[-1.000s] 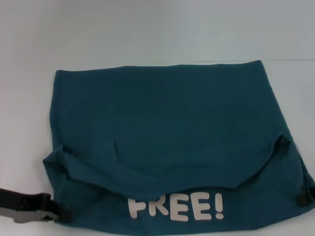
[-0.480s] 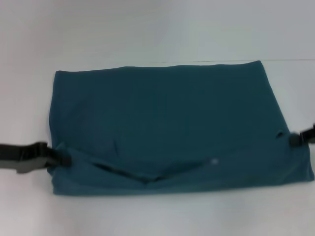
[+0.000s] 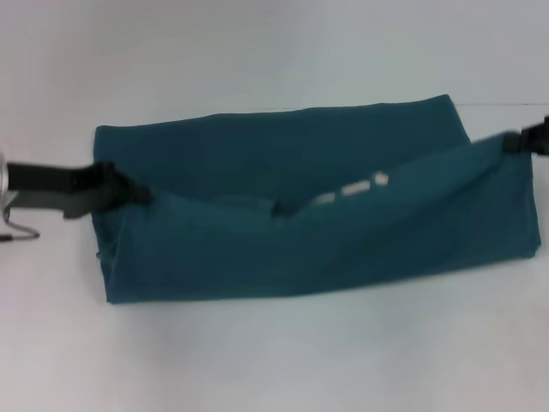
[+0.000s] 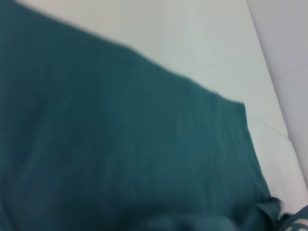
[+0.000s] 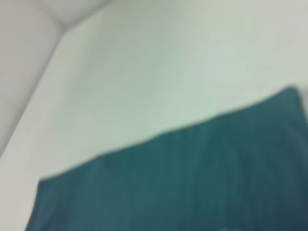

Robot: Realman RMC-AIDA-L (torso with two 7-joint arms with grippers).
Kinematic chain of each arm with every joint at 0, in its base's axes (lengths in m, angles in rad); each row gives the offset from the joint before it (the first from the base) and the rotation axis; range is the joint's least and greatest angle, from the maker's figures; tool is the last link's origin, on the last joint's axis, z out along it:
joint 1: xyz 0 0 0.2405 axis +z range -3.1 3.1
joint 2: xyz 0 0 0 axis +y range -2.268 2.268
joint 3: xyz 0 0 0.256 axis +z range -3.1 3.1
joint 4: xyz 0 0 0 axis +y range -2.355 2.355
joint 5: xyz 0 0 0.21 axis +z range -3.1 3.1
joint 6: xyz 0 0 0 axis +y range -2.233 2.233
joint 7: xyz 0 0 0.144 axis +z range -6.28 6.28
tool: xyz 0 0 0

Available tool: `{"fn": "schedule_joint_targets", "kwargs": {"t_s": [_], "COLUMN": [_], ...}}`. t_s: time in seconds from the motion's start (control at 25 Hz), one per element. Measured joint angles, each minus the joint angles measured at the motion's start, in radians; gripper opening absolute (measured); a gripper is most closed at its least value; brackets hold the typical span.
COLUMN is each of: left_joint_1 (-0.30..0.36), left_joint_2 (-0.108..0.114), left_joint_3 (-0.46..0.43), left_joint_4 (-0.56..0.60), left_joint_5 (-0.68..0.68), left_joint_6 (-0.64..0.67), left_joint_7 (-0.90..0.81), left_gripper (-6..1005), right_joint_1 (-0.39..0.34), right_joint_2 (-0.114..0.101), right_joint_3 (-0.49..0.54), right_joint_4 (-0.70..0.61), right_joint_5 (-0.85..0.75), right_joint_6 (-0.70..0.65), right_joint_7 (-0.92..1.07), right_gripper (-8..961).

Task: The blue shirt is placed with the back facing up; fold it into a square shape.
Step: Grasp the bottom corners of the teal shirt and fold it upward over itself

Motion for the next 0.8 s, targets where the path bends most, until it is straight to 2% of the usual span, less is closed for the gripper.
{"fn": "schedule_joint_targets", "kwargs": {"t_s": [0.2,0.24,0.28,0.4,0.52,0.64,0.8], "left_joint_1": [-0.046,-0.053,-0.059,-0.080,-0.089,-0.093,-0.098], "left_joint_2": [0.009,0.012,0.015,0.019,0.010,0.002,0.000], "left_joint_3": [0.080,0.098,0.115,0.160,0.211,0.224,0.230], "left_joint_4": [-0.015,-0.029,-0.046,-0.104,-0.127,-0.129,-0.132], "left_joint_5": [0.011,0.012,0.012,0.012,0.014,0.015,0.015], "left_joint_6": [-0.171,-0.206,-0.239,-0.337,-0.434,-0.504,-0.568], "left_joint_7": [-0.071,-0.078,-0.084,-0.087,-0.098,-0.109,-0.121], "left_gripper": [40,42,44,50,56,62,69], "right_joint_1": [0.019,0.024,0.024,0.037,0.057,0.085,0.116], "right_joint_2": [0.028,0.040,0.040,0.058,0.078,0.094,0.097], "right_joint_3": [-0.043,-0.074,-0.074,-0.120,-0.169,-0.212,-0.222], "right_joint_4": [0.011,0.023,0.023,0.060,0.095,0.112,0.128], "right_joint_5": [0.001,0.001,0.001,0.001,0.001,0.001,0.000], "right_joint_6": [0.189,0.266,0.266,0.389,0.491,0.592,0.643], "right_joint_7": [-0.009,-0.009,-0.009,-0.003,0.000,0.001,0.002], "right_gripper": [45,45,45,45,45,45,45]}}
